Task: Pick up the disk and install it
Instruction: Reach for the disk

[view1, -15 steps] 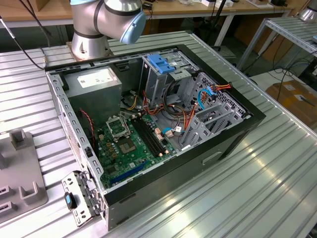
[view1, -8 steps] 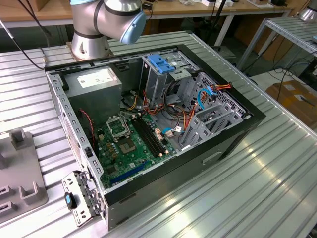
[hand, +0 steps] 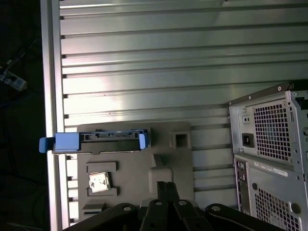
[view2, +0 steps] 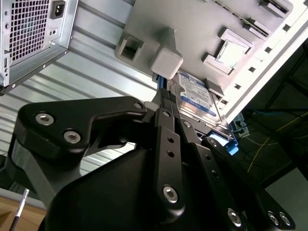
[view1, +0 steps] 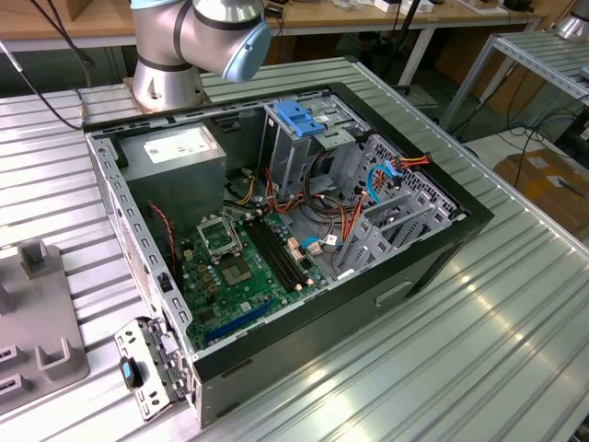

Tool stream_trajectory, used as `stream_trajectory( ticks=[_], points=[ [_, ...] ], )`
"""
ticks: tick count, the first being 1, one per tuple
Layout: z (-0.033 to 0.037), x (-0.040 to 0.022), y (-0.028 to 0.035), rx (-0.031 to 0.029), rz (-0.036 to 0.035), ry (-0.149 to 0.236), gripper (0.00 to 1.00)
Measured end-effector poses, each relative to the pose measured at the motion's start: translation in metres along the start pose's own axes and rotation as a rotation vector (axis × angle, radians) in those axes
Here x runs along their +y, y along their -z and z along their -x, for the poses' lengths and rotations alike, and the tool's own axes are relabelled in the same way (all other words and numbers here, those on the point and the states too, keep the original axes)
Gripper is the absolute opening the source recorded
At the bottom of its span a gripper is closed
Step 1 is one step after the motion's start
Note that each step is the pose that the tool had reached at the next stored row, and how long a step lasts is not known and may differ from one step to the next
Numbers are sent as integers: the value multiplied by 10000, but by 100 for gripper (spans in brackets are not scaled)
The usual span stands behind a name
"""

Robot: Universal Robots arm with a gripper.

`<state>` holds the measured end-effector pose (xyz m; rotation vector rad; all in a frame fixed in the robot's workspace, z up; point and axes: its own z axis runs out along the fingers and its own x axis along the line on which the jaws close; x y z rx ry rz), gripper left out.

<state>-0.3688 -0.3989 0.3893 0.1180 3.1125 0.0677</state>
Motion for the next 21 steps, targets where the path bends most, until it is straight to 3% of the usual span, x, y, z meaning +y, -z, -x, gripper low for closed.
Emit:
stream_trajectory(
  ticks=[11,21],
  points=[
    [-81,4,-14,-2,-11,0,11],
    [-407,184,-99,-17,-231,7,11]
  ],
)
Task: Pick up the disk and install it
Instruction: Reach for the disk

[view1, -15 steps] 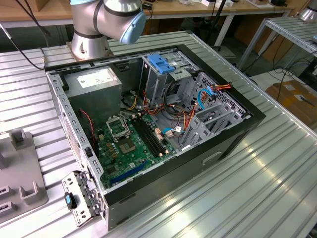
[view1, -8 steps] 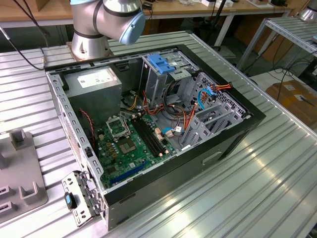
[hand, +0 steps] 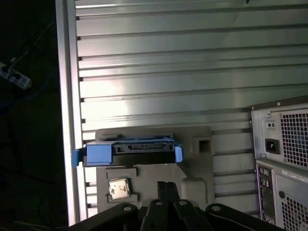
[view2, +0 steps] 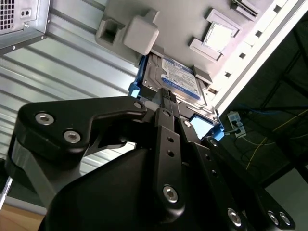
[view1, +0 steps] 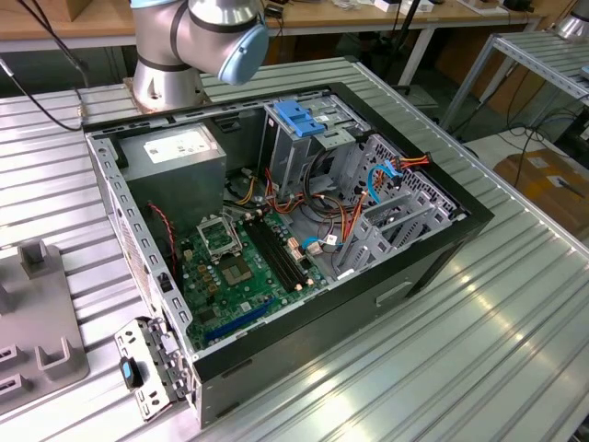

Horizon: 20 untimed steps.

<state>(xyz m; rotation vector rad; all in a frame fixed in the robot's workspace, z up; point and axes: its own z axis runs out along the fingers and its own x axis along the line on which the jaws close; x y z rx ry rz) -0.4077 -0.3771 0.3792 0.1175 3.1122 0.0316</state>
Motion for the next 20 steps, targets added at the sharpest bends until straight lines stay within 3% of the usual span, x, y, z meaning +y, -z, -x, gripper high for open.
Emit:
stream_trajectory(
  ticks=[4,15,16,18,20],
  points=[
    [-77,57,-33,-4,-62,1,11],
    [-88,76,-68,-8,-89,2,11],
    [-103,92,-85,-8,-109,3,11],
    [-136,126,-128,-18,-245,7,11],
    [-139,128,-131,-19,-256,7,11]
  ],
)
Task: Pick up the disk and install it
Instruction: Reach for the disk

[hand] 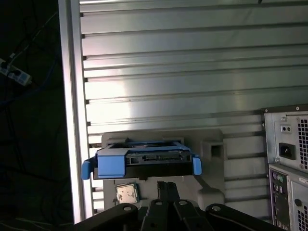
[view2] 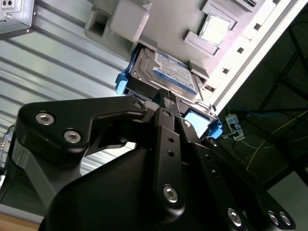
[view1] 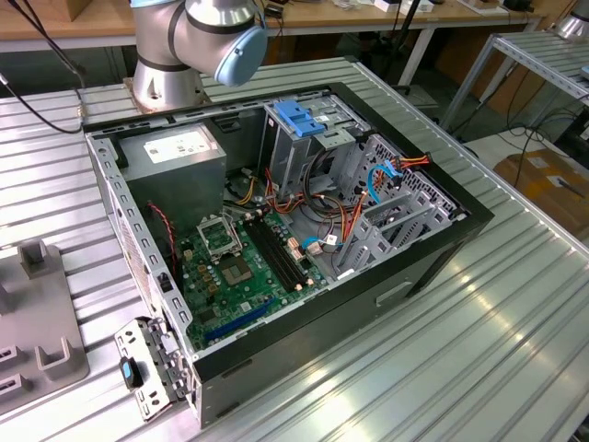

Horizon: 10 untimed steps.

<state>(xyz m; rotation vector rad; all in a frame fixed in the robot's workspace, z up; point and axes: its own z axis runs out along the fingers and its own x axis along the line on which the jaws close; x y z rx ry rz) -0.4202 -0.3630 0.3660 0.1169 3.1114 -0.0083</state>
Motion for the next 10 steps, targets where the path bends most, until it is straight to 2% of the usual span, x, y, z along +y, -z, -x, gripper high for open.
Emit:
stream_trajectory(
  ticks=[10],
  points=[
    [-1,9,-11,0,0,0,11]
  ],
)
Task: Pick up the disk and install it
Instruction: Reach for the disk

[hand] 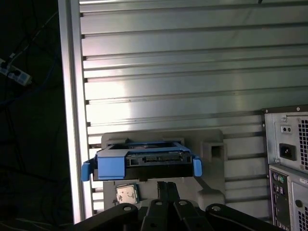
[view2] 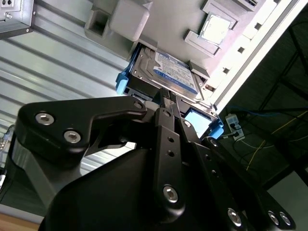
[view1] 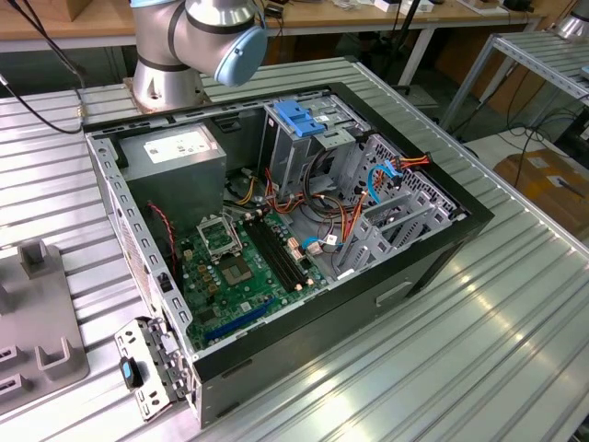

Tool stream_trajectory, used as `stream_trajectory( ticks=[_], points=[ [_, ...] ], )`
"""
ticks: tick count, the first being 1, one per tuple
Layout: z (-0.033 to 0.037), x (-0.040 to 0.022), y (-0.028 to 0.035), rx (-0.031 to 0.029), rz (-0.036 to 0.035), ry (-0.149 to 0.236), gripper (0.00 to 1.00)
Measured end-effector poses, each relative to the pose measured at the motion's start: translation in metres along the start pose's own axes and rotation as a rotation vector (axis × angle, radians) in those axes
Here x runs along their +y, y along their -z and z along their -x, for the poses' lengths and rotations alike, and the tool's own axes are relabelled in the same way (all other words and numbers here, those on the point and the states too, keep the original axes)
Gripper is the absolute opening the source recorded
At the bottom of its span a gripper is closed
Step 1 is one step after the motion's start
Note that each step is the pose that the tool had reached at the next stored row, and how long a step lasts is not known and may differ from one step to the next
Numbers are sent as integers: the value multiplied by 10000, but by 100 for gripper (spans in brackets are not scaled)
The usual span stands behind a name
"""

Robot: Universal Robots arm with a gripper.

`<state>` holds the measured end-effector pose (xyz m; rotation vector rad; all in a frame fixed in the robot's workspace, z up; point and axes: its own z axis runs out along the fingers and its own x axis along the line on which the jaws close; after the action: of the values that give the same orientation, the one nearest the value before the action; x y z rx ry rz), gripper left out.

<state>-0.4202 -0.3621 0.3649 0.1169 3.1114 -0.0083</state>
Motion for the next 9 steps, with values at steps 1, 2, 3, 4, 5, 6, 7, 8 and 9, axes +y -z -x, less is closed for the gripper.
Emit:
stream_trajectory(
  ticks=[1,2,3,4,5,6,7,8,9],
  points=[
    [0,0,0,0,0,0,11],
    [-1,1,0,0,0,0,11],
    [-5,2,-1,0,0,-1,11],
    [-14,4,-2,-1,0,-2,11],
    [-23,7,-4,-1,0,0,11],
    [-40,12,-5,0,0,0,11],
    [-52,17,-7,0,0,0,11],
    [-70,23,-10,-1,0,0,11],
    [-85,29,-13,0,0,-1,11]
  ],
)
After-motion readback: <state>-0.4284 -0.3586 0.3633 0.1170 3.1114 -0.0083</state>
